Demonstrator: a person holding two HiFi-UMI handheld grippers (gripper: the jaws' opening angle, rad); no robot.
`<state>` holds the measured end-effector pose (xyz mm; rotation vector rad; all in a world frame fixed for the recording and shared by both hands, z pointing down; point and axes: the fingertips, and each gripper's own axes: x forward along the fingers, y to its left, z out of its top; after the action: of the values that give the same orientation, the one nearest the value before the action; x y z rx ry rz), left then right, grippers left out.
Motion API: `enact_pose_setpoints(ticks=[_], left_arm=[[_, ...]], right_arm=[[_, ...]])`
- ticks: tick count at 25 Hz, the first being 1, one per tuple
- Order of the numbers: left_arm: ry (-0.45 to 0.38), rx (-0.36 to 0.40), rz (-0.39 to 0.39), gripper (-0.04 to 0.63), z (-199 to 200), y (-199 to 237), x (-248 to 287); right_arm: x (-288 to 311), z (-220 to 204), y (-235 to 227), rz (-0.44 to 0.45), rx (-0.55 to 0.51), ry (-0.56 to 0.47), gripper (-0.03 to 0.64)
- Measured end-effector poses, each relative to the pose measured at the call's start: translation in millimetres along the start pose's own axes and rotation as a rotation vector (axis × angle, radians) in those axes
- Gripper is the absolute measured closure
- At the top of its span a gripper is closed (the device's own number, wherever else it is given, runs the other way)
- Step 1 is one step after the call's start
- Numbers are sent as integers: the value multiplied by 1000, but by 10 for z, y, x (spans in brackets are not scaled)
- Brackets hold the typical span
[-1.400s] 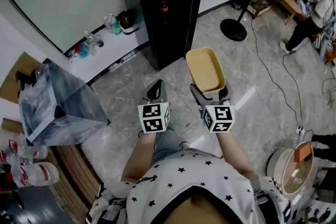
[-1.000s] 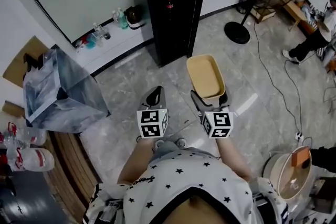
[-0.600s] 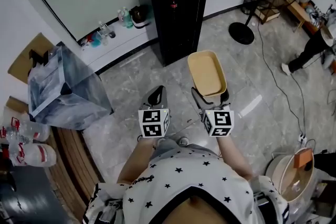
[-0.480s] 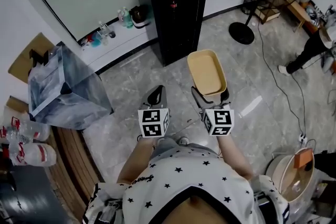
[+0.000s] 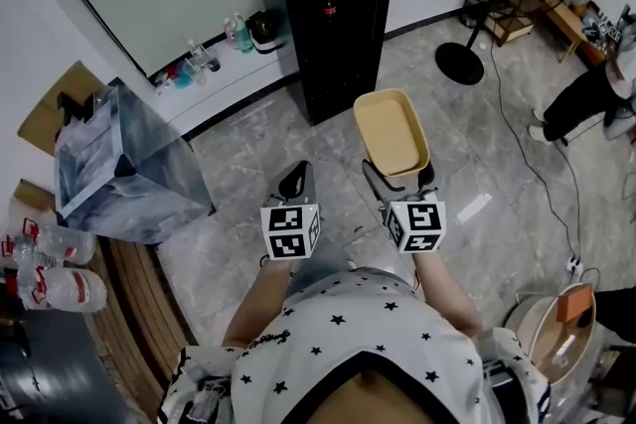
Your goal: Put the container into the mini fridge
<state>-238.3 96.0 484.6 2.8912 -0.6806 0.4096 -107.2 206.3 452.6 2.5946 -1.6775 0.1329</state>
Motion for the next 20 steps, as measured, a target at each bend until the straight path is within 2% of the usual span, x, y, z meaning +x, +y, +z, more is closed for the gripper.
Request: enact_pose_setpoints(ticks=[9,20], left_arm=[[9,-27,9,581,-7,35,218],[1,-27,-14,581,244,209,1112]], right_arm=[[225,-50,-126,14,16,13,101],[956,8,-576,-20,20,9,101]])
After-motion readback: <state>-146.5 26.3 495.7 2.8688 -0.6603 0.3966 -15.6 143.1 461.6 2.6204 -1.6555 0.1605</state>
